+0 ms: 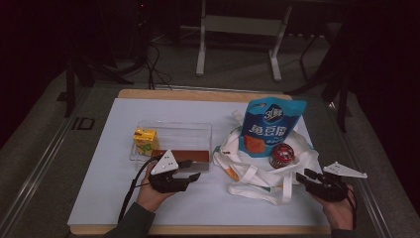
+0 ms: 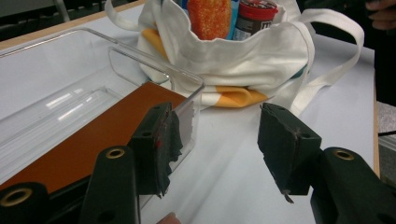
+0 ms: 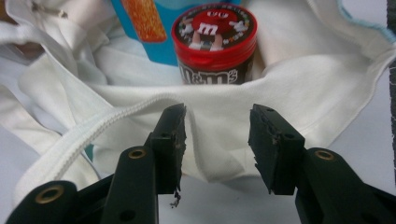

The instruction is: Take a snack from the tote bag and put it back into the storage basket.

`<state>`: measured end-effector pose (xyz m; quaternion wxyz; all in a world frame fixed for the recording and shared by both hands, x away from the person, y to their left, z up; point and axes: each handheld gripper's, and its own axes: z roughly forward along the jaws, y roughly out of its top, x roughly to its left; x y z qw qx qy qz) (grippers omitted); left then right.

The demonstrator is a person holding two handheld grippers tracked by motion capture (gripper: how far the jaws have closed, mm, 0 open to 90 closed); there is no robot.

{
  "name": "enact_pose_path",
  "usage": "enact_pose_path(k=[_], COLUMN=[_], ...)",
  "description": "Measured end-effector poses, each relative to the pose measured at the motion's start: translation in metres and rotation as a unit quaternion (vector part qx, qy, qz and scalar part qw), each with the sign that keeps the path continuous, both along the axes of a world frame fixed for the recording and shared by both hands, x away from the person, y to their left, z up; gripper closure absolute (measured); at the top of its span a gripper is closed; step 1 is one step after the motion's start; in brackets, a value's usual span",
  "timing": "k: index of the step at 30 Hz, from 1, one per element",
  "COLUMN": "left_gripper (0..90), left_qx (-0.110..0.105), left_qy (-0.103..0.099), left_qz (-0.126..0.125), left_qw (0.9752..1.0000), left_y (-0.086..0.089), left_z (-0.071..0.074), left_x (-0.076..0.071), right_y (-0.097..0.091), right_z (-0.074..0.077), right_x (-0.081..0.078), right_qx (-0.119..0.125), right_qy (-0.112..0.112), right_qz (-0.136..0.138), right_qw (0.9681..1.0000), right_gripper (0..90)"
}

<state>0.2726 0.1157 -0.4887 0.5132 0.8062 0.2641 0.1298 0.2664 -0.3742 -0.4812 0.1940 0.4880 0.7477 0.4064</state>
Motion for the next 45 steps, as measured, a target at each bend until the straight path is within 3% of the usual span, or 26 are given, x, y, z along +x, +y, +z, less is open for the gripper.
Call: enact_pose_path(k=[5,13,15,27,30,45], left_gripper=[48.0,49.1,49.4,50.0,50.6,50.8], left_qx=[0.002,0.008,0.018,0.041,0.049,0.046], left_qy=[-0.009,-0.005,-0.002,0.01,0.003,0.0], left_qz=[-0.024,-0.02,-0.014,-0.028,-0.026,-0.027], left_qw=[0.9997,0.9997,0.9997,0.9987,0.9985,0.9986], left_y=[-0.004,-0.007,-0.012,-0.025,-0.027,-0.027], left_z=[-0.006,-0.017,-0.027,-0.047,-0.048,-0.049], left_x=[-0.002,-0.003,-0.002,0.002,0.001,0.0], right_y=[-0.001,0.005,0.009,0.018,0.02,0.027], right_z=[0.003,0.008,0.011,0.024,0.026,0.035], right_x=[0.004,0.014,0.02,0.038,0.041,0.06], right_qx=[0.011,0.013,0.012,0.012,0.014,0.021], right_qy=[-0.007,-0.011,-0.012,-0.02,-0.024,-0.025], right_qz=[0.001,0.009,0.013,0.021,0.022,0.035], right_qw=[0.9999,0.9998,0.9998,0.9995,0.9994,0.9989], right_gripper=[57.1,57.1,56.9,56.7,56.7,55.7])
